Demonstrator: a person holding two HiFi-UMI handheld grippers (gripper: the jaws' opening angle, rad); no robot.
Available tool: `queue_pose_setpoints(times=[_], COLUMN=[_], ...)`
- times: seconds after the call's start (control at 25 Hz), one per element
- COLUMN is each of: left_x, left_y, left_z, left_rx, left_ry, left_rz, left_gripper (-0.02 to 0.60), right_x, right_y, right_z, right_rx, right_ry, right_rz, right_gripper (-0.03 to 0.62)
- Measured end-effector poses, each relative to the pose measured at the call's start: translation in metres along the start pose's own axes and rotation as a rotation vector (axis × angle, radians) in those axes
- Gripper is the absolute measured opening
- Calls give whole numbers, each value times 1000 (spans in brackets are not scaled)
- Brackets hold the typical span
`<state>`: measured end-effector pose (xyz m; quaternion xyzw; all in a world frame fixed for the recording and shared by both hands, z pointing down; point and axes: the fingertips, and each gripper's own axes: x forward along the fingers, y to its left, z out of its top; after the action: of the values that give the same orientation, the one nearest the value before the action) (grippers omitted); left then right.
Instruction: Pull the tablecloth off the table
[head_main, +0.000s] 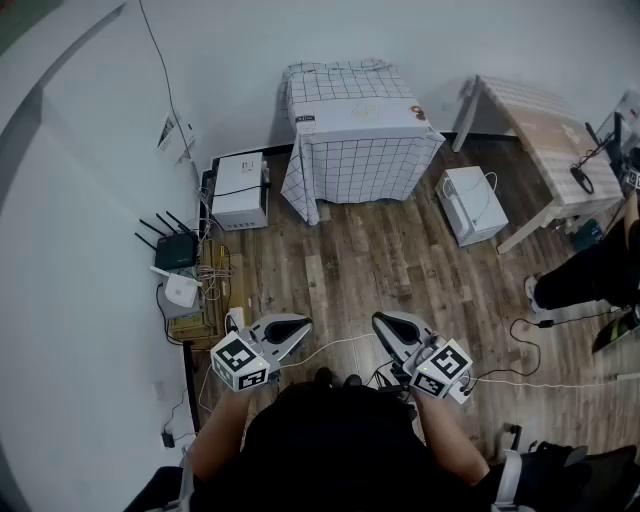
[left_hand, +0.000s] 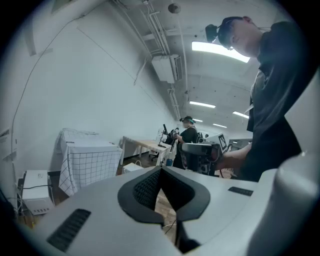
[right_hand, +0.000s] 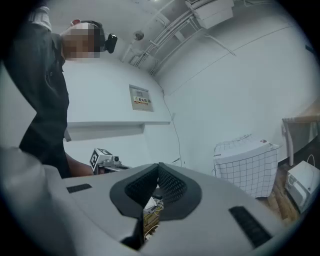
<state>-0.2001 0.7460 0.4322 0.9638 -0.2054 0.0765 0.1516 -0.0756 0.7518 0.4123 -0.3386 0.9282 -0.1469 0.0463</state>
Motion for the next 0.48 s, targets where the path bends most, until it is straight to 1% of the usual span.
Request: queue_pose_setpoints(times=[0.2,0.32,0.48], left_x=[6,16,24], left_y=[0,0,-9], left_z=[9,2,15], left_rx=[16,8,18], left_ry=[-26,-28,-59], left_rz=[14,0,-17], left_gripper=[11,11,11], right_x=[-20,-29,-38], right_y=[-23,-31,-35], right_z=[8,6,4], right_rx=[-33,-48,-91], right_ry=[-5,6,24], right_rz=[-24,-34,-47], right_gripper=[20,20,20])
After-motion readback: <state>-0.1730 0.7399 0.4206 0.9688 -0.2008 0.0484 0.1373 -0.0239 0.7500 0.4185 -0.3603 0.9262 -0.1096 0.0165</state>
